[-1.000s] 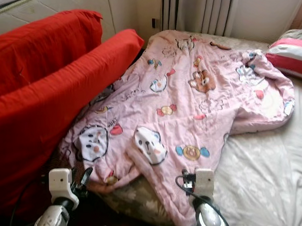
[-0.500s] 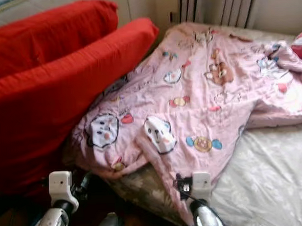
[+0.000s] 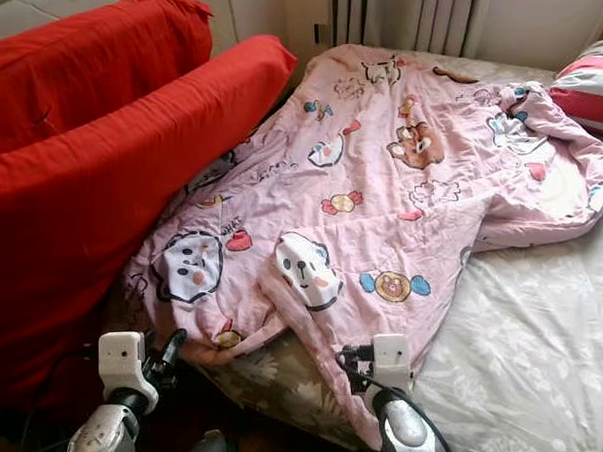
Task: Clean up the room
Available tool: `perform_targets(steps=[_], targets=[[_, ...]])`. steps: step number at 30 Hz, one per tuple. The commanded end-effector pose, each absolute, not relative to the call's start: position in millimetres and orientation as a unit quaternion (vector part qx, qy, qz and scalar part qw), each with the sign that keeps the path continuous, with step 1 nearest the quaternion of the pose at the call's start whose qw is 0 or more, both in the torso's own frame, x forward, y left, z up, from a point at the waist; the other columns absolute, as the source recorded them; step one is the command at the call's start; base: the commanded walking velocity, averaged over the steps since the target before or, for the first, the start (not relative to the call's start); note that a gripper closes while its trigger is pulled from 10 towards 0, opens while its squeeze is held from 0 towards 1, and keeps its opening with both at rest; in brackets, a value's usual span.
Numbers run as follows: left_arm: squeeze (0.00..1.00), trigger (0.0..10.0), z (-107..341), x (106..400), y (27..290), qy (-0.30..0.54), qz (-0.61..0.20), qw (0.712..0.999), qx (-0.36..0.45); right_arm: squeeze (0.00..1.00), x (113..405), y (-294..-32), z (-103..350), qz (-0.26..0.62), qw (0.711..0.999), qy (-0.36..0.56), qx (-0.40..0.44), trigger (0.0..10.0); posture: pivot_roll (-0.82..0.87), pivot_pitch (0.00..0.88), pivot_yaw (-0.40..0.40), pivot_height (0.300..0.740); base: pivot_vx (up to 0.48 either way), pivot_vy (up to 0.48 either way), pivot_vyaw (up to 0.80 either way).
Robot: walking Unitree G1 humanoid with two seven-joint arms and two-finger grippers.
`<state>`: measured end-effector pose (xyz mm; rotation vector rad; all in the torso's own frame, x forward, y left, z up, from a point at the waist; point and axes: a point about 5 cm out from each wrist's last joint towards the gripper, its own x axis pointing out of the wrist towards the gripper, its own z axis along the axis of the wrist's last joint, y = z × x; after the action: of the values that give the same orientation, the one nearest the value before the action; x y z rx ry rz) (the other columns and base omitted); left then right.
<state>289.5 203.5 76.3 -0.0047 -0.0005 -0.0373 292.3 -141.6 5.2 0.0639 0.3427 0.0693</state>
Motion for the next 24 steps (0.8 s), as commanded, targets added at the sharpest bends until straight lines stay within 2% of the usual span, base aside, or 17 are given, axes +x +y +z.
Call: perform_targets(steps=[1, 6, 7, 8, 9, 15, 18, 24], targets=[[0.0, 10.0, 82, 290, 207, -0.009, -0.014, 1.0, 0.004, 1.0, 288, -140, -2, 0.033, 0.98, 0.195, 0.025, 10.0, 0.03, 0.241, 0.043, 0.635, 0.0, 0.0, 0.0], [0.0, 10.0, 89, 293, 205, -0.019, -0.018, 1.0, 0.003, 1.0, 289, -145, -5, 0.007, 0.977, 0.215, 0.011, 10.0, 0.03, 0.243, 0.044, 0.635, 0.0, 0.0, 0.0], [0.0, 10.0, 87, 292, 203, -0.015, -0.021, 1.0, 0.002, 0.57, 289, -148, -4, 0.0, 0.978, 0.207, 0.031, 10.0, 0.03, 0.246, 0.044, 0.635, 0.0, 0.0, 0.0], [0.0, 10.0, 86, 292, 203, -0.013, -0.022, 1.0, 0.002, 0.57, 290, -148, -3, 0.0, 0.978, 0.205, 0.031, 10.0, 0.03, 0.246, 0.044, 0.635, 0.0, 0.0, 0.0], [0.0, 10.0, 85, 292, 203, -0.012, -0.022, 1.0, 0.002, 0.0, 290, -148, -3, 0.0, 0.978, 0.204, 0.031, 10.0, 0.03, 0.245, 0.044, 0.635, 0.0, 0.0, 0.0], [0.0, 10.0, 82, 289, 198, -0.008, -0.025, 1.0, -0.001, 0.0, 289, -154, -4, -0.008, 0.978, 0.205, 0.027, 10.0, 0.03, 0.247, 0.042, 0.63, 0.0, 0.0, 0.0], [0.0, 10.0, 83, 289, 198, -0.007, -0.026, 1.0, -0.003, 0.0, 289, -158, -2, -0.02, 0.98, 0.194, 0.027, 10.0, 0.03, 0.247, 0.042, 0.61, 0.0, 0.0, 0.0], [0.0, 10.0, 83, 289, 197, -0.007, -0.029, 1.0, -0.003, 0.0, 291, -155, 0, -0.015, 0.982, 0.186, 0.028, 10.0, 0.03, 0.244, 0.041, 0.61, 0.0, 0.0, 0.0]])
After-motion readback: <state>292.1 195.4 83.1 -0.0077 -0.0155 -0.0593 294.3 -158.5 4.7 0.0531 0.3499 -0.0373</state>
